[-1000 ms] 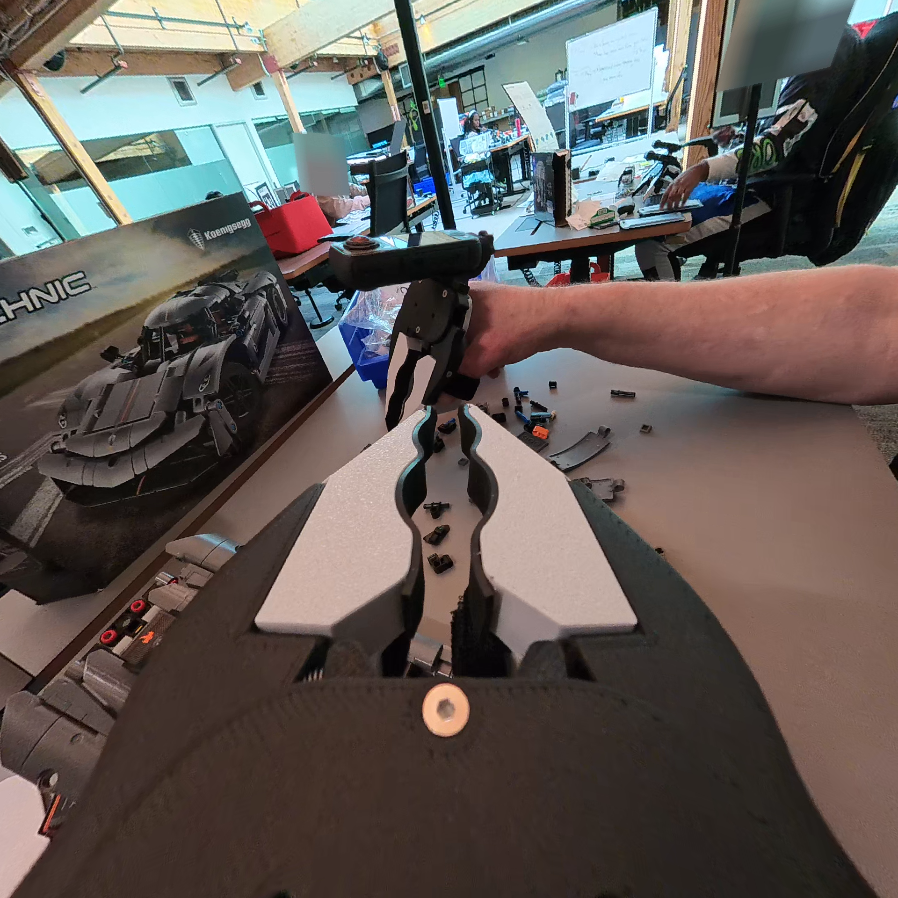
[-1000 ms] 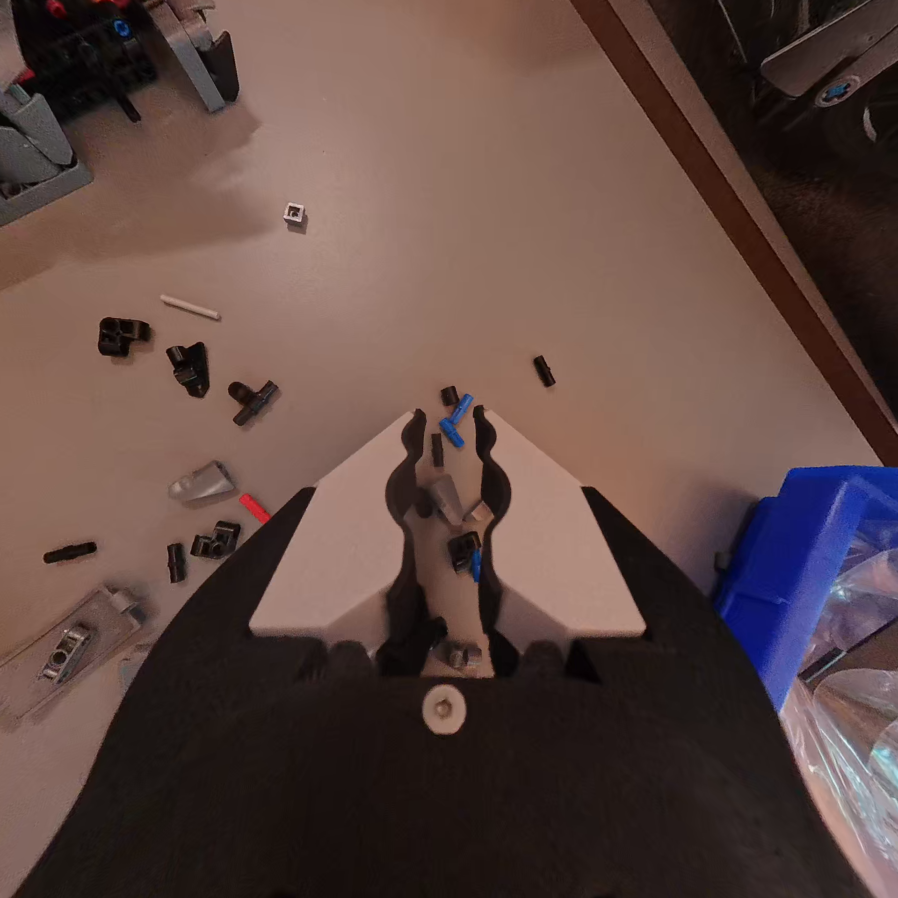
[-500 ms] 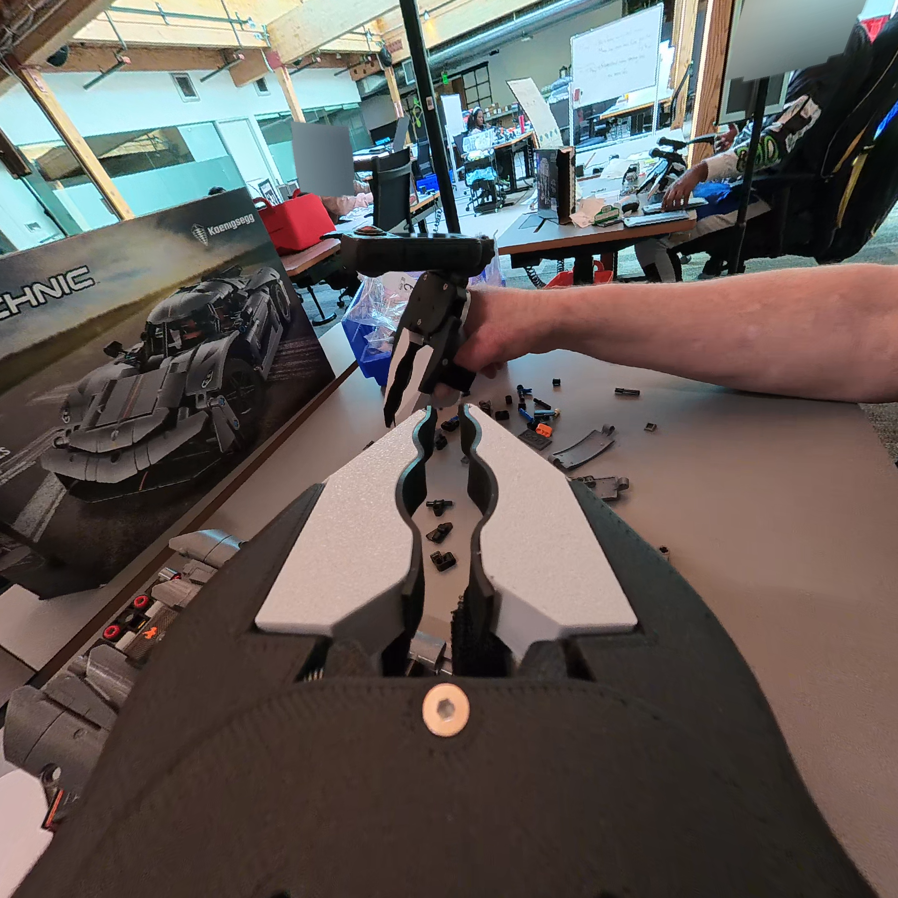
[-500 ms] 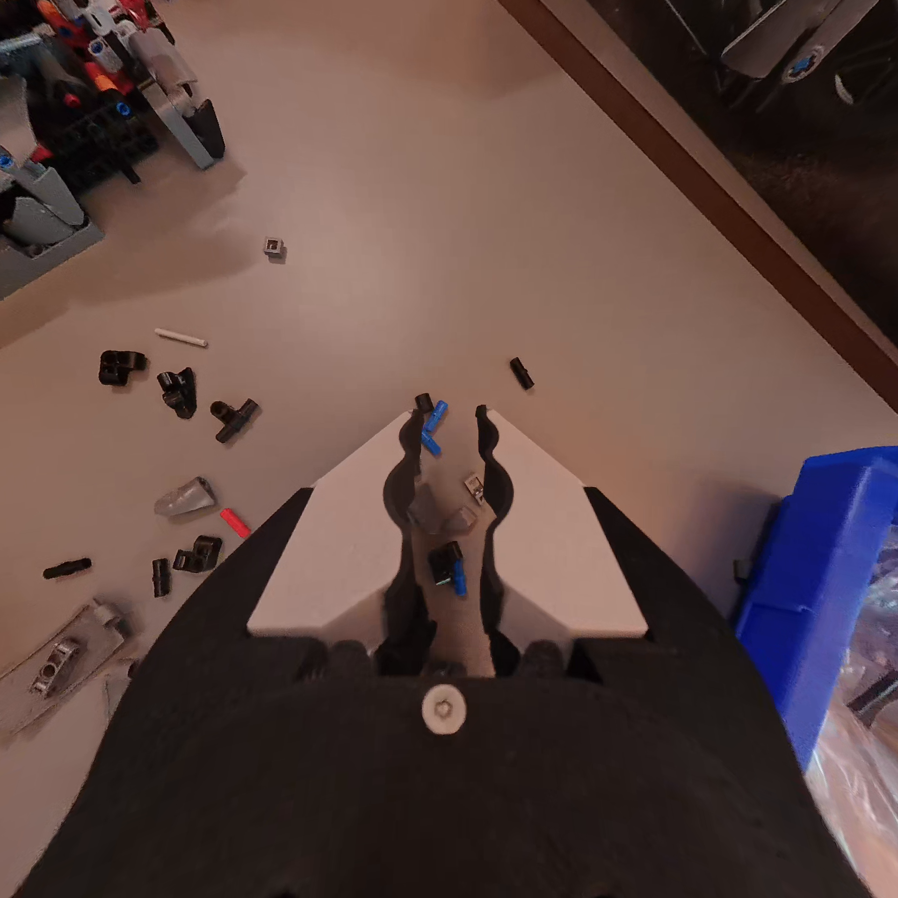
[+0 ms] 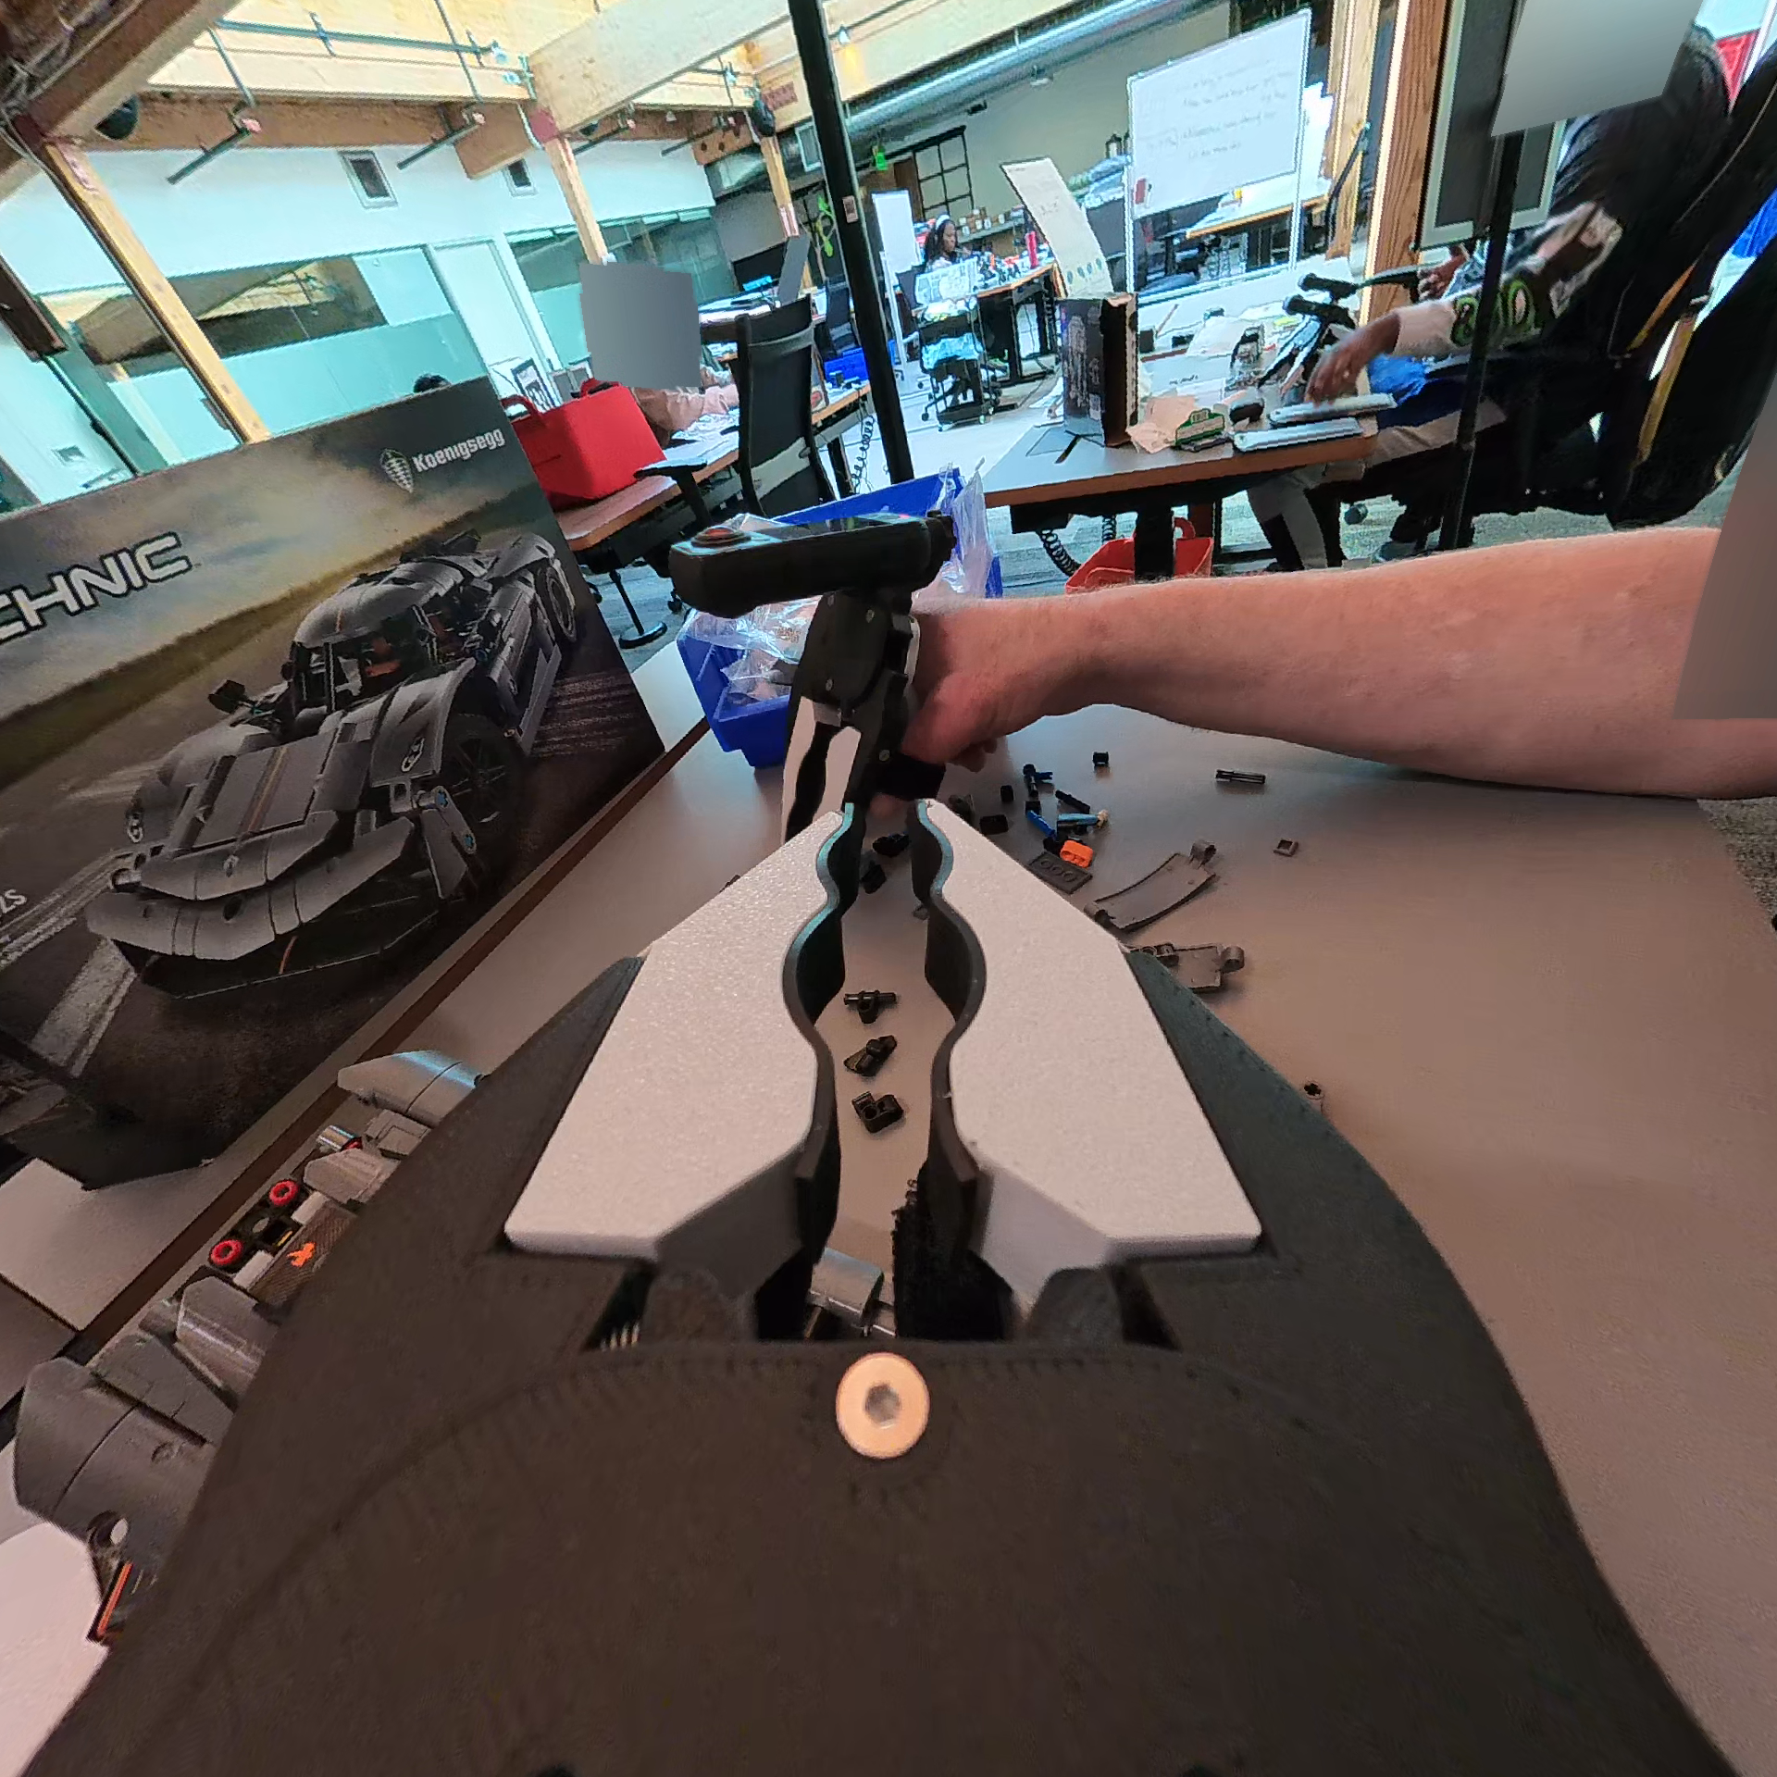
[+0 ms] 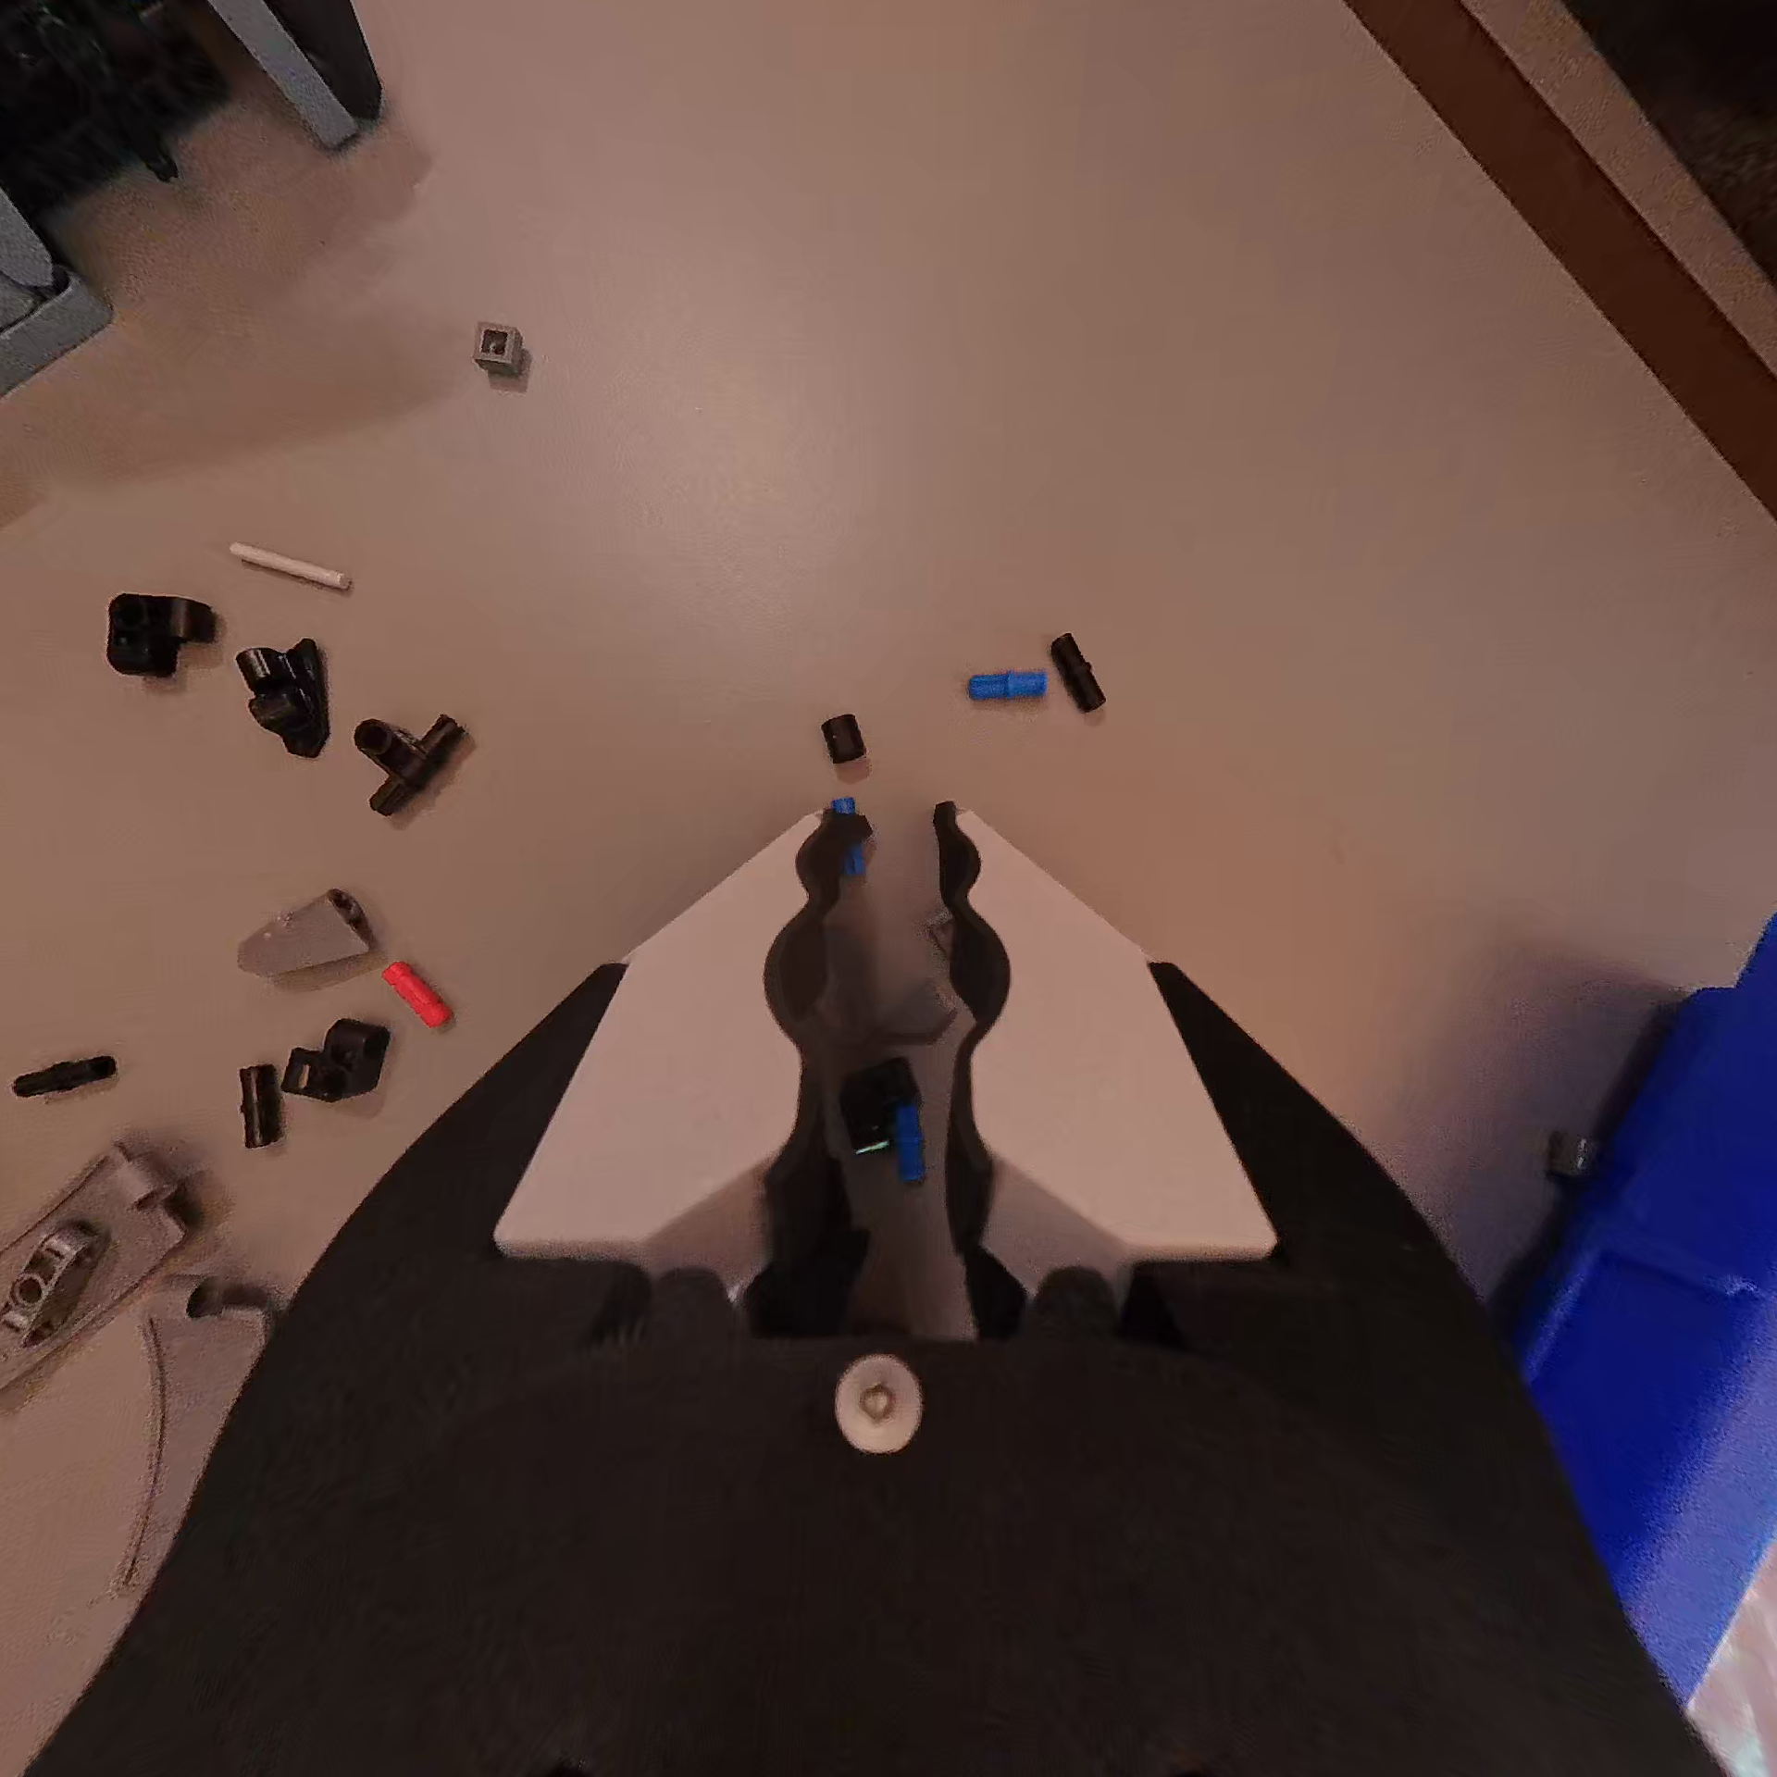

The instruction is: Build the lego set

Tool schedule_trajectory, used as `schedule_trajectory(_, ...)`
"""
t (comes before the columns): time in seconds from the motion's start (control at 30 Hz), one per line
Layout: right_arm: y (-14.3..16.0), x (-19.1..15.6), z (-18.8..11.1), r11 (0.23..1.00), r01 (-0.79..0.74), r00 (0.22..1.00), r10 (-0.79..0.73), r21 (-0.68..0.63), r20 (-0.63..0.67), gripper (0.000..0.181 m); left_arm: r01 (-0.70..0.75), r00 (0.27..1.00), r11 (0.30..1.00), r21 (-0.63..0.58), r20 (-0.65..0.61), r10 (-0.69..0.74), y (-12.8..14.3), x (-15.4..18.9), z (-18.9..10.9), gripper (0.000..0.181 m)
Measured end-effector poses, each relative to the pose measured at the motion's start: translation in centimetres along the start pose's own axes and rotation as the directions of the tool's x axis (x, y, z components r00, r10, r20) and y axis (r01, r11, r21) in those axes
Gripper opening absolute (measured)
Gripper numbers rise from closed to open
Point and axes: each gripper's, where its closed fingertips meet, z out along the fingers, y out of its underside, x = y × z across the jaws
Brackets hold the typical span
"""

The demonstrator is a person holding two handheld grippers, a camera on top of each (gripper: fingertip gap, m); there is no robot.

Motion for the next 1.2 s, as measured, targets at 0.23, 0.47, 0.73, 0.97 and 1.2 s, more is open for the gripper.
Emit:
schedule_trajectory(0.23, 0.2, -0.4, 0.0, 1.000, 0.000, 1.000, 0.000, -0.009, 0.024, 0.004, -0.002, 1.000, 1.000, 0.000, 0.000, 0.002, 0.0, 0.0, 0.0, 0.007)
schedule_trajectory(0.47, -1.0, -1.9, -1.4, 0.998, -0.024, 0.995, 0.019, 0.055, 0.098, 0.000, -0.021, 0.999, 1.000, -0.010, 0.030, 0.021, 0.2, -0.3, 0.1, 0.010)
schedule_trajectory(0.73, -3.9, -3.8, -4.8, 0.985, 0.022, 0.998, -0.031, 0.170, 0.053, 0.002, -0.125, 0.991, 0.989, -0.084, 0.044, 0.129, 1.2, 0.7, 1.0, 0.010)
schedule_trajectory(0.97, -0.9, -1.2, -1.1, 0.997, 0.028, 0.999, -0.030, -0.078, -0.026, 0.015, -0.135, 0.989, 0.987, -0.089, 0.044, 0.139, 1.3, 0.5, 1.0, 0.009)
schedule_trajectory(1.2, -0.5, -1.1, 0.5, 0.995, 0.016, 1.000, -0.013, -0.099, 0.026, 0.019, -0.137, 0.989, 0.986, -0.090, 0.040, 0.141, 1.3, 0.6, 1.0, 0.009)
